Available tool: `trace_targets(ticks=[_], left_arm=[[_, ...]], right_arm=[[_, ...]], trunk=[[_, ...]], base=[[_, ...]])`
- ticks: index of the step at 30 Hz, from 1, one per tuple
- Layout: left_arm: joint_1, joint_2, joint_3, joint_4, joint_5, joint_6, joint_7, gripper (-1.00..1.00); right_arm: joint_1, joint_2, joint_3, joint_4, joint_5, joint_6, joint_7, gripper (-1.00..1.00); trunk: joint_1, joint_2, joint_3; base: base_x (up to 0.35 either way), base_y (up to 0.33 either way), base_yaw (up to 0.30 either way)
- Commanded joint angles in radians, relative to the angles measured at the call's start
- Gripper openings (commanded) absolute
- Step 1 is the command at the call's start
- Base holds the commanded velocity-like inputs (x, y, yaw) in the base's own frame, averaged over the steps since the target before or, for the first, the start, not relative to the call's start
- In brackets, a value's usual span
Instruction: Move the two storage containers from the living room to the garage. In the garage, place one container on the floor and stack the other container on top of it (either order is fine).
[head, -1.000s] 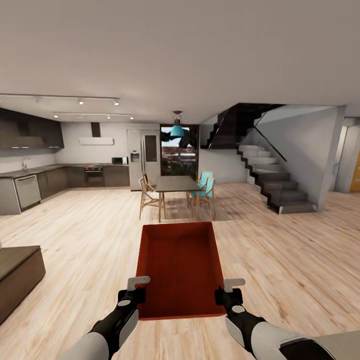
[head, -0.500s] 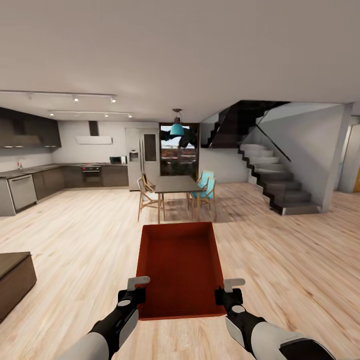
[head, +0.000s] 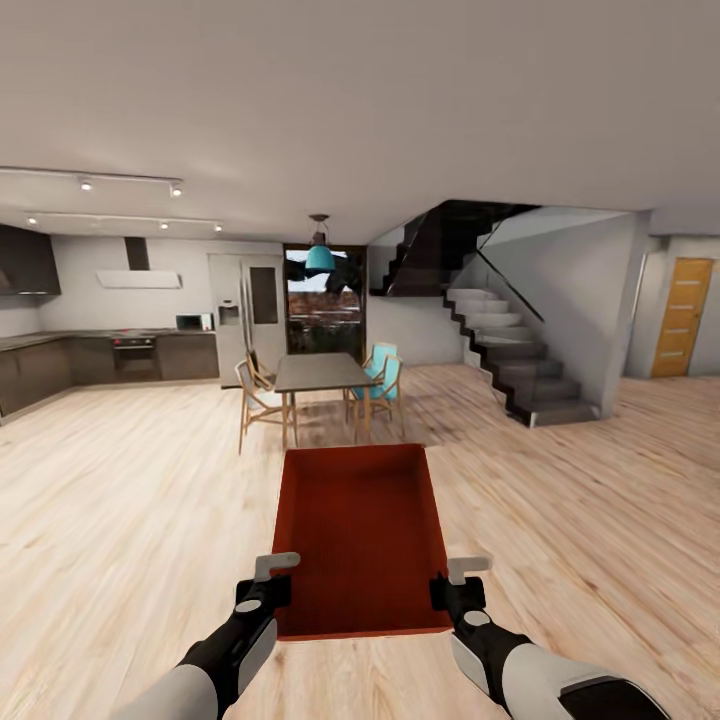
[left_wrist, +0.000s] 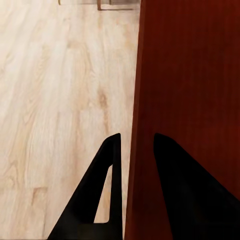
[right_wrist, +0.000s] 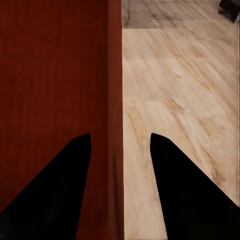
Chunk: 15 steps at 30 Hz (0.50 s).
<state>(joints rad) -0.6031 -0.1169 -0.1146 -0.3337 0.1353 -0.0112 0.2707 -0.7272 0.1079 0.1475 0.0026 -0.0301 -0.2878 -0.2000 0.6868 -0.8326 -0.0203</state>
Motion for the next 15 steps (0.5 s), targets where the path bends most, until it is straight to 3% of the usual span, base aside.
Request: trace_targets(ticks=[1,15], left_arm=[[0.0,0.062,0.004,0.001,0.009,-0.001,0.013,-1.0],[0.0,0.062,0.004,0.002,0.009,-0.001,0.012,-1.0]], right_arm=[[-0.001,0.001,-0.072,-0.041,0.027,-0.088,0.002,-1.0],[-0.001,0.001,-0.072,-0.041,0.027,-0.088,0.002,-1.0]], trunk=[[0.001,-0.001,-0.002],[0.001,-0.001,-0.002]], base=[[0.322,0.0,-0.272],[0.322,0.0,-0.272]])
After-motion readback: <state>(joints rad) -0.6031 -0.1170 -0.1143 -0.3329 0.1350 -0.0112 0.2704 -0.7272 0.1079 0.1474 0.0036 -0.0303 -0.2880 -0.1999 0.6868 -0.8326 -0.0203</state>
